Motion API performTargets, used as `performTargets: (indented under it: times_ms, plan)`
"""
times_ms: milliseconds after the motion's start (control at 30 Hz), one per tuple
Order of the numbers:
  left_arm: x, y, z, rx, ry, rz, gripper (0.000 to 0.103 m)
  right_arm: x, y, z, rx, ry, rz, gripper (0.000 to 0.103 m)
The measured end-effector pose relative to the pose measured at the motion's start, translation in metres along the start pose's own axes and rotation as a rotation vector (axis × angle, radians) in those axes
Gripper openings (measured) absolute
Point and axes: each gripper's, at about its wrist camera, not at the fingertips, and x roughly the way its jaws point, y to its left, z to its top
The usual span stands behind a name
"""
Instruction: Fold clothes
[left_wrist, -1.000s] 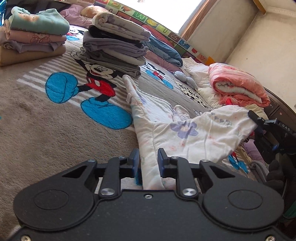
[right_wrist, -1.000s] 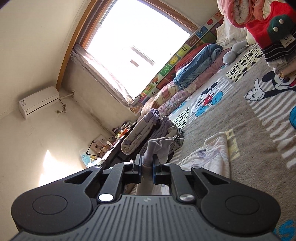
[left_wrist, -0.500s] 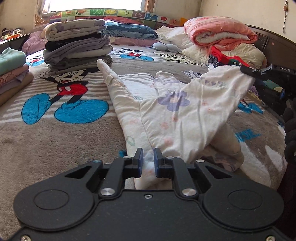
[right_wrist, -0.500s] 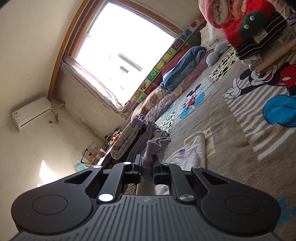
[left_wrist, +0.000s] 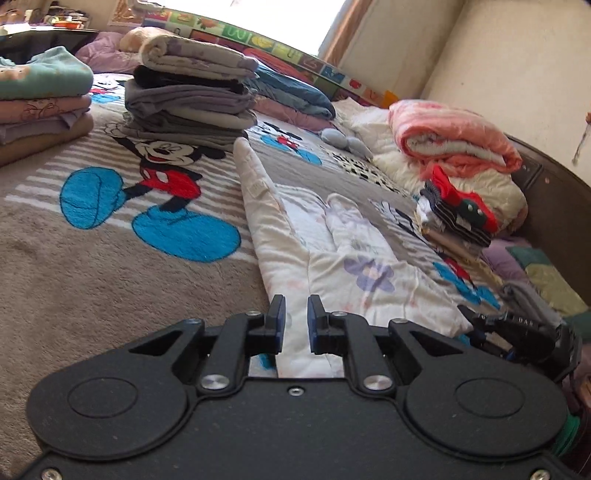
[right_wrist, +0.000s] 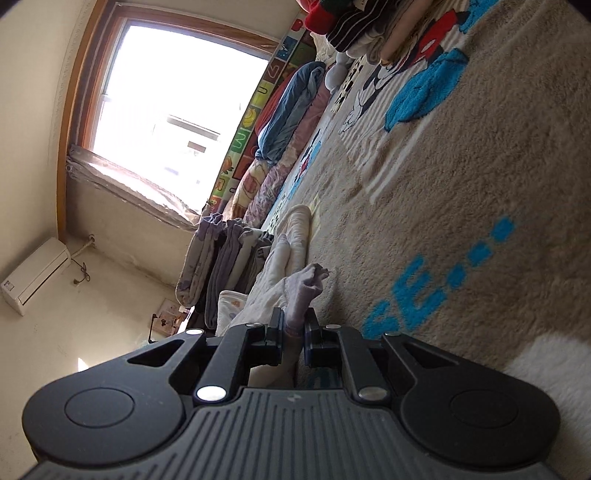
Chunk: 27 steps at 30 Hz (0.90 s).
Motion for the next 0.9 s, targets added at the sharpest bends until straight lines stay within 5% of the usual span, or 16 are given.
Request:
performTargets:
  times_ms: [400,600,900]
  plan:
    - [0.042,-0.019,0.012,0.117,0.012,0.155,0.010,0.007,-0.005,0.002,0.003,0.013,0.049,0.013]
    - [0.080,-0.009,0.044,0.148,0.025,0.235,0.010,0.007,-0.009,0.004,0.010,0.011,0.069,0.015]
    - [0.147,0.000,0.094,0.240,0.083,0.255,0.010,0.005,-0.014,0.003,0.018,0.003,0.103,0.016]
